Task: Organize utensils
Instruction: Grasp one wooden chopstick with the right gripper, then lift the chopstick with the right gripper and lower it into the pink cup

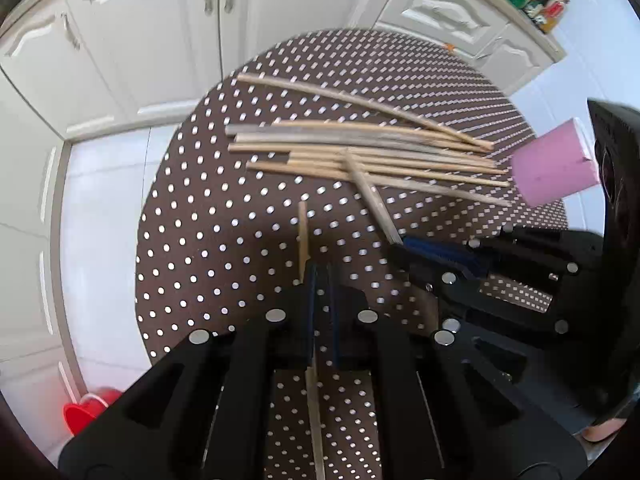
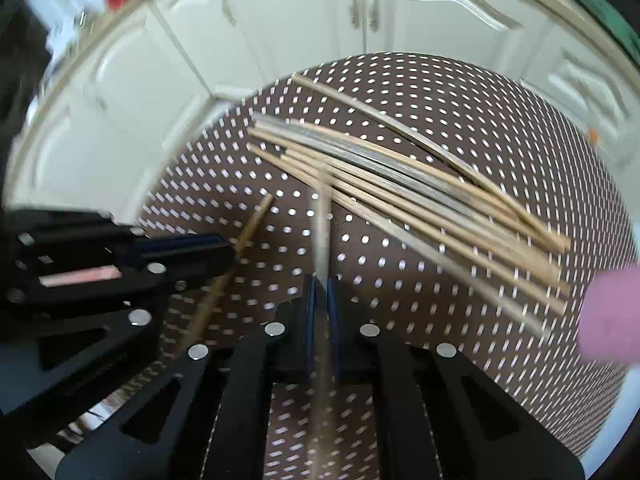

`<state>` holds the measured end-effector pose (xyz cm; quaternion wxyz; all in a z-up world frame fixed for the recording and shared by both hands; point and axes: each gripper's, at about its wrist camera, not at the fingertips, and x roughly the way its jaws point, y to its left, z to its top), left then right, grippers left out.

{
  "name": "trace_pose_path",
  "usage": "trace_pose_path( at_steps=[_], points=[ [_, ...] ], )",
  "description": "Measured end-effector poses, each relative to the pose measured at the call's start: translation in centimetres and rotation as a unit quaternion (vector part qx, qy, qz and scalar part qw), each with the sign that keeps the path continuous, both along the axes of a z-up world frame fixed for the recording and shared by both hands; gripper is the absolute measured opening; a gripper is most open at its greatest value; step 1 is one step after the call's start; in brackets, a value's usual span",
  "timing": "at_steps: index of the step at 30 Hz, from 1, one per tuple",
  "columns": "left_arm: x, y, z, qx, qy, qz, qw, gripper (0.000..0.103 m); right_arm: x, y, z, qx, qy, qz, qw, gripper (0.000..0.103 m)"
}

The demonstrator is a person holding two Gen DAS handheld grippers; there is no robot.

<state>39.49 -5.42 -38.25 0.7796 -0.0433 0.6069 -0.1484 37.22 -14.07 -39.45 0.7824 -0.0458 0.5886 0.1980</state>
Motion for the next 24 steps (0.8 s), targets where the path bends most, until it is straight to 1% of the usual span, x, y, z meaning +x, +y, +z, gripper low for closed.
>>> trace_pose_path(
  at_steps=[2, 5, 8, 11, 12, 15, 18, 19, 20, 22, 24],
  points=[
    [-0.5, 0.1, 1.1, -0.011, -0.008, -0.004, 0.9999, 0.006, -0.8, -1.4, 1.5, 0.035, -0.004, -0.035, 0.999, 0.005],
    [-1.2, -0.5, 3.3, -0.021, -0.033, -0.020, 0.9990, 0.006, -1.9, -3.2, 3.6, 0.083, -0.015, -0.077, 0.993, 0.005],
    [-1.9, -1.7, 5.4, -0.039, -0.052, -0.039, 0.9971, 0.005, -3.5, -4.4, 5.6, 0.105, -0.036, -0.105, 0.988, 0.005],
    [-2.7, -2.0, 7.0, -0.036, -0.071, -0.051, 0.9955, 0.005, -5.1, -5.5, 7.9, 0.124, -0.070, -0.132, 0.981, 0.005],
    [-2.8, -2.3, 7.0, -0.034, -0.070, -0.051, 0.9957, 0.005, -5.5, -5.9, 8.5, 0.124, -0.081, -0.140, 0.979, 0.005],
    [-2.9, -2.3, 6.0, -0.028, -0.048, -0.037, 0.9978, 0.007, -5.7, -6.3, 8.7, 0.114, -0.076, -0.153, 0.979, 0.005],
    [-2.8, -2.0, 4.6, 0.005, -0.040, -0.026, 0.9988, 0.009, -5.8, -6.7, 7.6, 0.107, -0.062, -0.159, 0.979, 0.005],
    [-2.7, -1.8, 4.0, 0.013, -0.035, -0.020, 0.9991, 0.015, -5.7, -6.8, 7.1, 0.106, -0.055, -0.161, 0.980, 0.005],
    [-2.5, -1.6, 3.3, 0.024, -0.028, -0.011, 0.9993, 0.032, -5.9, -7.1, 6.8, 0.105, -0.051, -0.161, 0.980, 0.005],
    [-2.2, -0.9, 2.2, 0.034, -0.023, 0.011, 0.9991, 0.058, -5.7, -7.3, 5.7, 0.106, -0.037, -0.160, 0.981, 0.005],
    [-1.9, -0.7, 1.2, 0.047, -0.016, 0.020, 0.9986, 0.057, -5.6, -7.9, 4.9, 0.110, -0.022, -0.155, 0.982, 0.005]
  ],
)
